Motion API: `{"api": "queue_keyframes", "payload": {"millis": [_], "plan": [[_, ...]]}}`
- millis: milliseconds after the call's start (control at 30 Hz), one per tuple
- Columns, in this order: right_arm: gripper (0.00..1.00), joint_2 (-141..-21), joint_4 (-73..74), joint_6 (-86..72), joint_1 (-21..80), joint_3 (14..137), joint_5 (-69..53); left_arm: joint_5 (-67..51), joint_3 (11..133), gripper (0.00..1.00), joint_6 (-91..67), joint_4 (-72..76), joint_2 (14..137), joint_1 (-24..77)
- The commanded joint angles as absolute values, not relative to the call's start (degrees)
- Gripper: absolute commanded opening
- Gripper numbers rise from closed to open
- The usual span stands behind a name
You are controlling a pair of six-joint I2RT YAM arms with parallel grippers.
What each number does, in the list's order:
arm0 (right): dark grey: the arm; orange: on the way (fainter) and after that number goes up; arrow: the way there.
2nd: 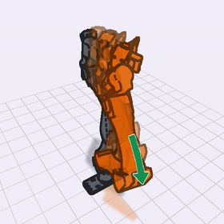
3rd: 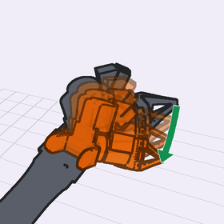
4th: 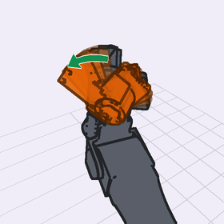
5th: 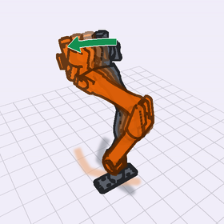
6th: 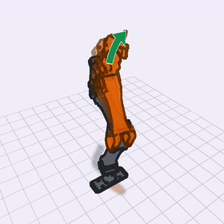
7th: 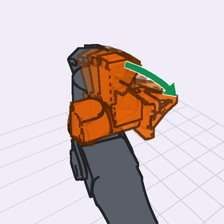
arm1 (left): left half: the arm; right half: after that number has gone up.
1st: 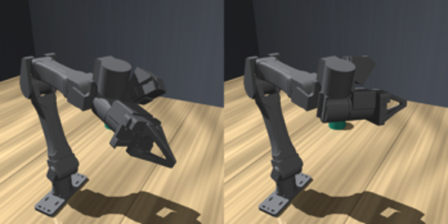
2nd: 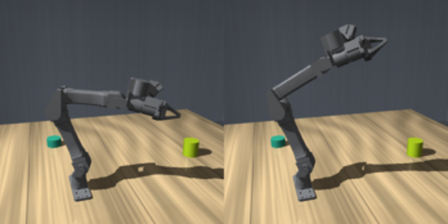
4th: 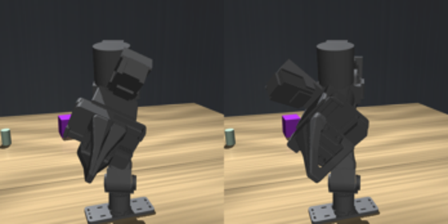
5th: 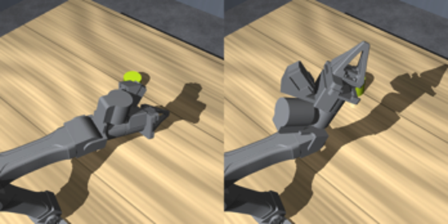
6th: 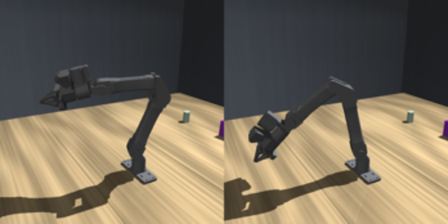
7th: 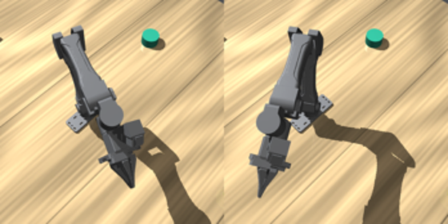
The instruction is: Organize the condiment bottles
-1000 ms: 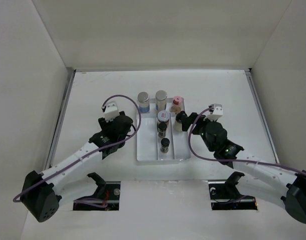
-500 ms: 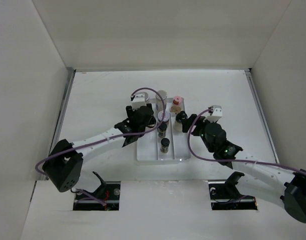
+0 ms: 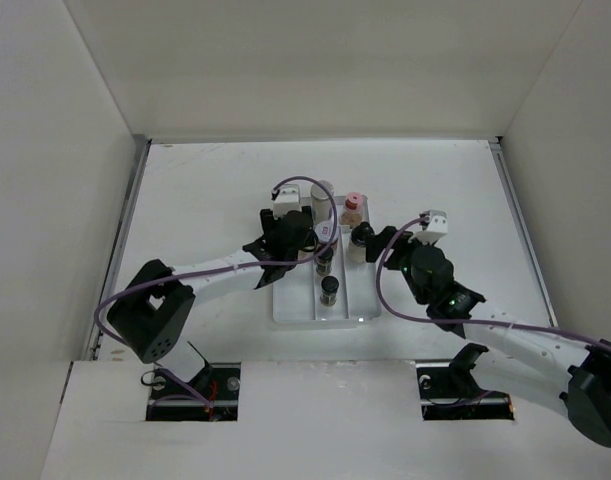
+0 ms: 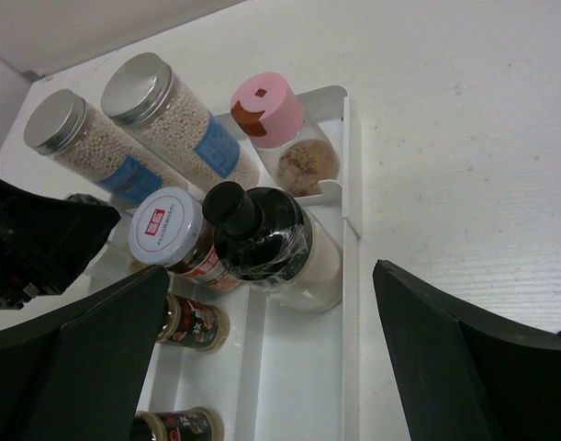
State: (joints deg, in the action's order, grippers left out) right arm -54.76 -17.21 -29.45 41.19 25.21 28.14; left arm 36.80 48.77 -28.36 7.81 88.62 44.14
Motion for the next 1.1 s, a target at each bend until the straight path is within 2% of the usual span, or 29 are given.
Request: {"api": "queue_keyframes", "payload": {"millis": [0, 67, 100, 500, 667, 800, 933, 1067], "plan": [[1.0, -52.82, -19.95, -29.8, 40.74, 24.52, 31.11, 37.53, 48.78, 0.68, -27.6, 10.98, 88.77, 44.43], [1.0, -52.04, -19.69, -29.62, 40.65, 24.43, 32.43, 37.79, 48.34, 0.82, -27.42, 11.77, 87.63, 44.78], [1.0, -51.68, -19.43, -29.62, 40.56, 24.43, 32.87, 38.05, 48.08, 1.0, -27.25, 11.95, 86.76, 44.95], [1.0, -48.17, -15.12, -29.97, 36.96, 28.65, 33.49, 42.45, 41.23, 1.0, -24.52, 17.66, 65.67, 47.51], [1.0, -46.06, -14.76, -33.22, 35.9, 31.38, 34.36, 43.76, 33.33, 1.0, -29.78, 18.11, 54.6, 42.42], [1.0, -46.93, -17.05, -33.66, 31.08, 31.12, 36.65, 43.86, 28.48, 1.0, -38.12, 12.06, 49.58, 35.74], [1.0, -50.62, -18.63, -35.68, 25.45, 28.57, 36.47, 37.72, 24.18, 1.0, -44.37, 6.95, 46.94, 29.32], [1.0, -51.77, -21.44, -35.86, 21.58, 24.88, 35.6, 34.19, 21.71, 1.0, -45.44, 5.02, 45.27, 28.08]]}}
